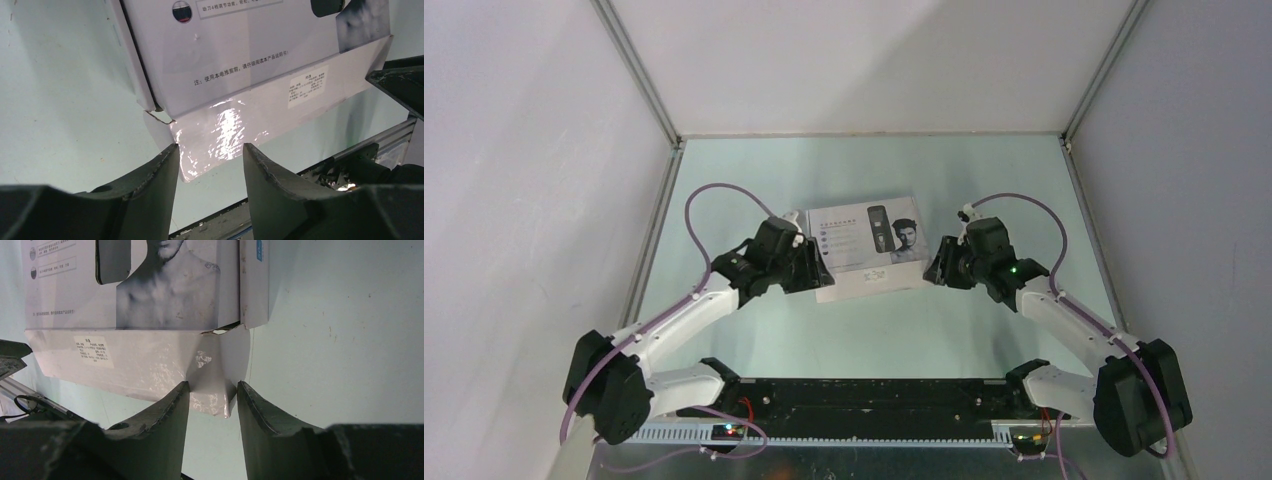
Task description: Sort the hair-cutting tools
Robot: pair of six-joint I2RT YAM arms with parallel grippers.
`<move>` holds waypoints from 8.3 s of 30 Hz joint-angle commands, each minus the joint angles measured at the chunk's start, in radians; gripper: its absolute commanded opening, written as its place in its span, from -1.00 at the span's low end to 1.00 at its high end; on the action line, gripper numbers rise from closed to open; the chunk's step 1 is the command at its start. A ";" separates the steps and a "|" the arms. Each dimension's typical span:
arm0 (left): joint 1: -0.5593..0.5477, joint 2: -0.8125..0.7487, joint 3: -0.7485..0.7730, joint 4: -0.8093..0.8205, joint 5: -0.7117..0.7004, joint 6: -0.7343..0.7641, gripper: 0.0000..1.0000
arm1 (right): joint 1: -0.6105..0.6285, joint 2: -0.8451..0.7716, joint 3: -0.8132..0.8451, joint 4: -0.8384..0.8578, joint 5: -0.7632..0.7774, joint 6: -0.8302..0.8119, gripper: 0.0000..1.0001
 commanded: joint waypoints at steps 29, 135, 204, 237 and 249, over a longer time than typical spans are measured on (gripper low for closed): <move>0.006 0.031 0.026 -0.020 -0.032 0.026 0.42 | -0.022 -0.013 0.000 0.035 -0.028 -0.009 -0.01; 0.193 -0.025 0.047 0.109 -0.214 0.167 0.69 | -0.021 -0.026 -0.099 0.164 0.069 -0.063 -0.04; 0.046 0.739 0.318 0.734 0.453 -0.129 0.78 | 0.282 0.408 -0.159 0.869 0.151 -0.314 0.04; 0.277 0.423 0.067 0.455 0.199 -0.011 0.97 | 0.663 0.317 -0.131 0.645 0.216 -0.398 0.11; 0.218 0.378 -0.132 0.678 0.337 -0.197 0.98 | 0.729 0.465 -0.080 0.743 0.303 -0.420 0.07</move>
